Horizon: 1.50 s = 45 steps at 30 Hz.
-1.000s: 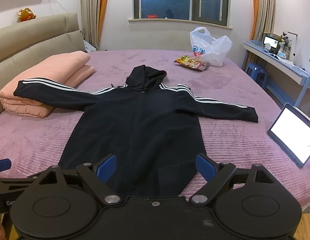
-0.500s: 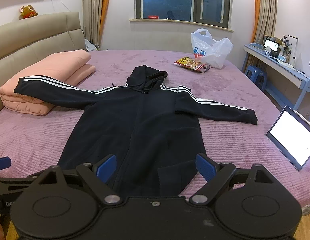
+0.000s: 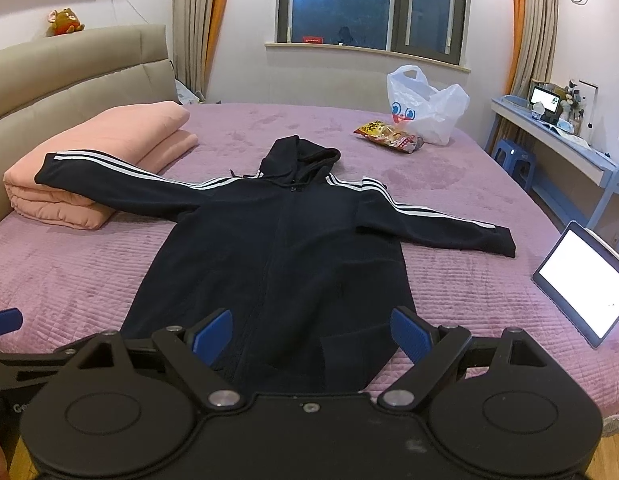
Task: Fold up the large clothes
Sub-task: 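Grasp the striped sleeve cuff with the right tool and lift it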
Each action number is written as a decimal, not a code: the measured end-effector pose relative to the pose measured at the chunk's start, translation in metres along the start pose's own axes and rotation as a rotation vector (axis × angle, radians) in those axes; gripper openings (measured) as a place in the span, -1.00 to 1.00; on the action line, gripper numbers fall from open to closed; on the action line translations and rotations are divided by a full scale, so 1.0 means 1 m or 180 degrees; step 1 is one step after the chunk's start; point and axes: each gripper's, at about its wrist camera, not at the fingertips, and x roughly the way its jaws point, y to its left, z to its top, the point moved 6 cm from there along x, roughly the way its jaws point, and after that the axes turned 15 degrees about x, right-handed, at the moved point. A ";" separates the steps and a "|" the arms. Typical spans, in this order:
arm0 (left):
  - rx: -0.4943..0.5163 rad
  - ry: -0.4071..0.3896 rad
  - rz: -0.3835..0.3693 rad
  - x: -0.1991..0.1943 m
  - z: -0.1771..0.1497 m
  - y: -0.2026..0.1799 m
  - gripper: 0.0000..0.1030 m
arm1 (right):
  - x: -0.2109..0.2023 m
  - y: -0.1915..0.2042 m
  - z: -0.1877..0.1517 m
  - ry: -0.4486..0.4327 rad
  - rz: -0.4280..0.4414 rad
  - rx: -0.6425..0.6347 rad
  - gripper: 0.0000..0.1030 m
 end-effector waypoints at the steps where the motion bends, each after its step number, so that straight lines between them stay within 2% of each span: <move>1: -0.0010 0.0011 -0.0013 0.001 0.000 0.000 0.91 | 0.000 0.000 -0.001 0.0003 0.0001 -0.0001 0.98; 7: -0.0019 0.0099 0.0002 0.021 0.001 0.000 0.91 | 0.017 -0.007 -0.001 0.0035 -0.0030 -0.0011 0.98; 13: -0.0022 0.0149 -0.0100 0.076 0.021 -0.004 0.90 | 0.070 -0.046 0.011 -0.0024 -0.0190 0.0076 0.98; 16: -0.0072 0.0104 -0.0240 0.121 0.042 -0.003 0.78 | 0.113 -0.076 0.029 -0.0117 -0.0311 0.0249 0.98; 20: -0.0175 0.0037 -0.0377 0.201 0.071 -0.004 0.79 | 0.191 -0.116 0.059 -0.0162 -0.0442 0.0566 0.99; 24: -0.0181 -0.0133 -0.0434 0.285 0.100 -0.009 0.78 | 0.274 -0.158 0.089 -0.0308 -0.0803 0.0859 0.97; 26: -0.0112 -0.0203 -0.0463 0.312 0.117 -0.013 0.76 | 0.308 -0.183 0.108 -0.0368 -0.0968 0.0990 0.97; 30: 0.0078 -0.0251 -0.0453 0.336 0.147 -0.024 0.77 | 0.348 -0.242 0.139 -0.0394 -0.1127 0.1330 0.96; 36: 0.0303 0.0108 -0.0441 0.357 0.172 -0.045 0.80 | 0.389 -0.349 0.169 -0.0254 -0.1543 0.1906 0.90; 40: 0.0317 0.0355 -0.0478 0.372 0.187 -0.060 0.80 | 0.409 -0.411 0.170 -0.0124 -0.1509 0.2568 0.90; 45: 0.0330 0.0481 -0.0479 0.385 0.211 -0.078 0.80 | 0.443 -0.450 0.156 0.0106 -0.1226 0.3288 0.90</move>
